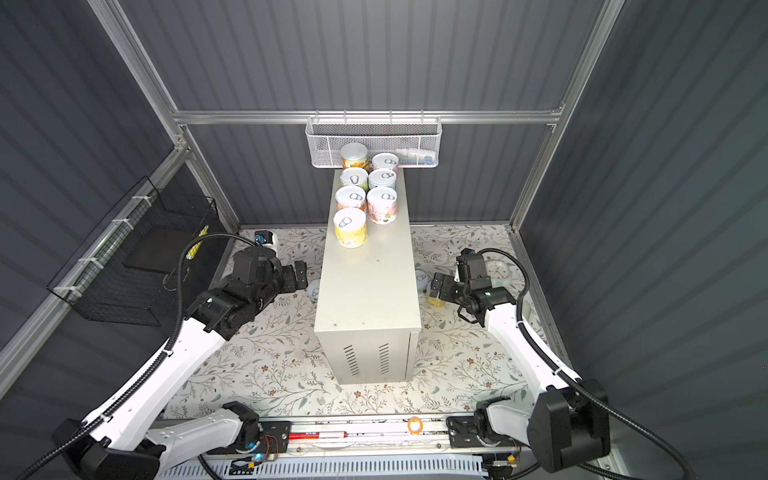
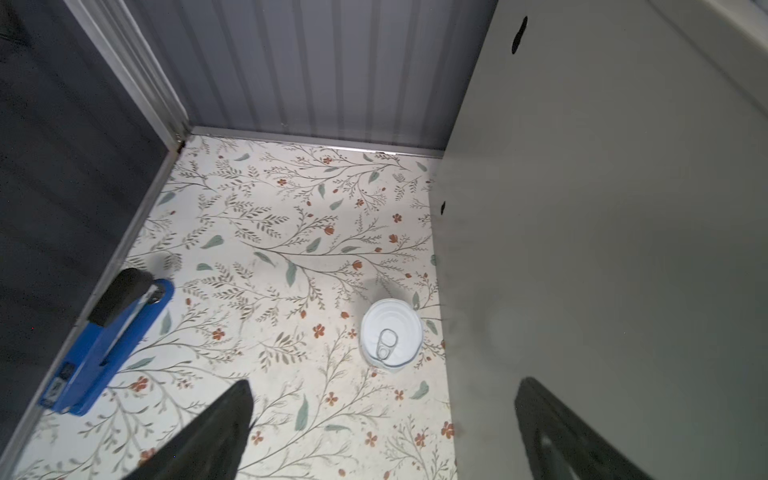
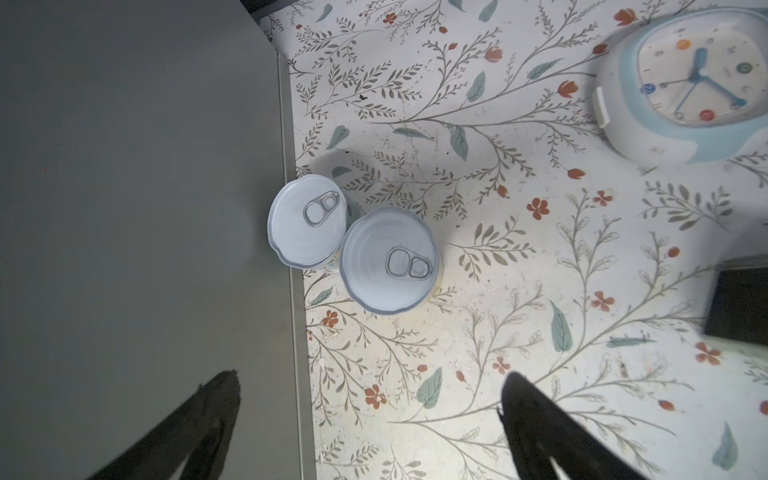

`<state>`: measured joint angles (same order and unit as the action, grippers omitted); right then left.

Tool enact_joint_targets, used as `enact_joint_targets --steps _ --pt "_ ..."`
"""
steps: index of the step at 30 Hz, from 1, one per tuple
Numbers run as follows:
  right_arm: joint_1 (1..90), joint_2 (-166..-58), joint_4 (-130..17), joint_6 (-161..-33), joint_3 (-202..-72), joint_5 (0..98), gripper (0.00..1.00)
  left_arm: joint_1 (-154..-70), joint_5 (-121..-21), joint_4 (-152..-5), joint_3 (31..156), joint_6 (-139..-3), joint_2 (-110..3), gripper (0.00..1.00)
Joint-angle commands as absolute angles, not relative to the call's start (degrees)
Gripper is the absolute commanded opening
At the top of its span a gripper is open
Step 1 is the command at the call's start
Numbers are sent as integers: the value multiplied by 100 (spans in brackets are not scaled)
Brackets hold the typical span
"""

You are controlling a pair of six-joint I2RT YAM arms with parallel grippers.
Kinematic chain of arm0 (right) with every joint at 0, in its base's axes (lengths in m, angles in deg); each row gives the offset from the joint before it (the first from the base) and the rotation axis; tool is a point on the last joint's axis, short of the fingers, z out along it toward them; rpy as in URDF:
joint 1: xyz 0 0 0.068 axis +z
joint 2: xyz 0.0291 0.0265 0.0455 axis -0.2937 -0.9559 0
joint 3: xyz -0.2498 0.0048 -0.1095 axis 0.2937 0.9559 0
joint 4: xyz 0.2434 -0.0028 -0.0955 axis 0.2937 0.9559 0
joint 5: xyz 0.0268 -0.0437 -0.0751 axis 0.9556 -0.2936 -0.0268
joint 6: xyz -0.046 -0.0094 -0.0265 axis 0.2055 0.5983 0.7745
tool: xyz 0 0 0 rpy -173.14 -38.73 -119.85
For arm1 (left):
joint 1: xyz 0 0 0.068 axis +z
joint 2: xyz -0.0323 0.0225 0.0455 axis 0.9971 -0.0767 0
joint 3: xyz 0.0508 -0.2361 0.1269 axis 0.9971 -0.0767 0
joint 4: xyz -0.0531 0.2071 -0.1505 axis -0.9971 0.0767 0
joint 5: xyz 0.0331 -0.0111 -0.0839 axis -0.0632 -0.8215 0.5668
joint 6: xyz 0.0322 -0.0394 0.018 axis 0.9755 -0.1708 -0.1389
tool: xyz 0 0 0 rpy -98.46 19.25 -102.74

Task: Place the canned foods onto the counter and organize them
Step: 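Release the yellow-labelled can and draw the left gripper back, then lower the right gripper onto the yellow-labelled floor can and grasp it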

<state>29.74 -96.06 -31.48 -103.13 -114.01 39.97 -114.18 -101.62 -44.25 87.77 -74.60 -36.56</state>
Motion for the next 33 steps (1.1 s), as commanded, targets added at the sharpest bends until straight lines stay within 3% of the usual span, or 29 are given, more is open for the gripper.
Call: enact_joint_targets --steps 1,7,18,23,27,33 --pt "2951 -9852 -3293 -10193 -11505 3851 99 -11347 -9773 -5045 8560 -7619 -3852 99" --pt "2947 -10156 -4148 -9820 -11189 3952 93 -11284 -9590 -5509 8292 -7596 -4099 99" --pt "2945 -11154 -4313 -9483 -11554 3797 99 -11210 -9331 -5959 8110 -7795 -4347 99" --pt "2947 -11349 -4543 -9492 -11509 3991 99 -10941 -8647 -6238 7979 -7969 -4423 99" --pt "2943 -11501 -4566 -9478 -11542 4062 92 -10872 -8539 -6362 7862 -8061 -4425 99" --pt "2943 -11644 -4552 -9513 -11561 4100 92 -10854 -8531 -6325 7828 -8047 -4397 99"
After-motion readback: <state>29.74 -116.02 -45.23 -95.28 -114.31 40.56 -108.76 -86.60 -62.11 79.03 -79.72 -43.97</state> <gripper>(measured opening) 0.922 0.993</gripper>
